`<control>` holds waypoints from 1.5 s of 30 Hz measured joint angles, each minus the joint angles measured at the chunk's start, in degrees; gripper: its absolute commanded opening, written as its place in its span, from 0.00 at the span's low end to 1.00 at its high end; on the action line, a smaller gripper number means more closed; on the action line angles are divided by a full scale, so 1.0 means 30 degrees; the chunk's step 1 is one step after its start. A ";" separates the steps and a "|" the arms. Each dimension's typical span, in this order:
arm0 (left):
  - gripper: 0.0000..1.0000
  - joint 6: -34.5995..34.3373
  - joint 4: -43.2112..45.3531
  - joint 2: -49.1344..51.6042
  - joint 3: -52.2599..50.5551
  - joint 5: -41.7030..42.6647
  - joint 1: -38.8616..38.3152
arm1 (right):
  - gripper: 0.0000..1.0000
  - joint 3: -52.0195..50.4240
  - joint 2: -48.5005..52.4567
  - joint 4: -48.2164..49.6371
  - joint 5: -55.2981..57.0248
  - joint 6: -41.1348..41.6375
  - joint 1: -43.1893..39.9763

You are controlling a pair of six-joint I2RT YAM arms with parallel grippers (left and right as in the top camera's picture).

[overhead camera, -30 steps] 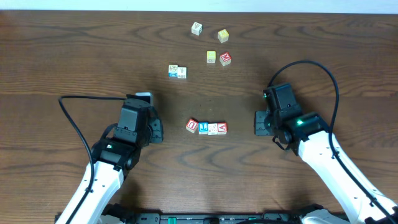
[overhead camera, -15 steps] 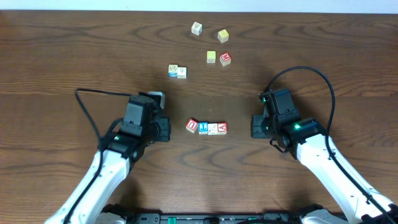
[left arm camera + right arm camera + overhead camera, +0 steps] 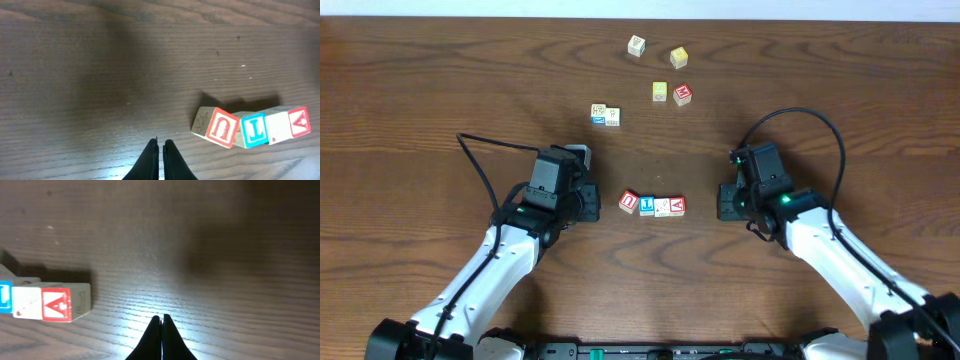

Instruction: Lift 4 blocks

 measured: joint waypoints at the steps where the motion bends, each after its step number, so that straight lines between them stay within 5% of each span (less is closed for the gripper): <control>1: 0.07 -0.0015 0.0007 0.0000 0.0000 0.0102 0.0000 | 0.01 -0.0015 0.0182 0.0131 -0.0058 0.0000 0.0000; 18: 0.07 0.0780 0.0576 0.0146 0.0000 0.0248 0.0000 | 0.01 -0.0029 0.1639 0.1355 -0.1843 -0.0291 0.0000; 27: 0.07 0.1180 0.2273 0.3308 0.0000 0.0248 0.0000 | 0.01 -0.0029 0.1639 0.1158 -0.2237 -0.0284 0.0000; 45: 0.07 0.1508 0.2834 0.4109 -0.0007 0.3213 -0.0015 | 0.01 -0.0029 0.1639 0.1151 -0.2244 -0.0138 0.0000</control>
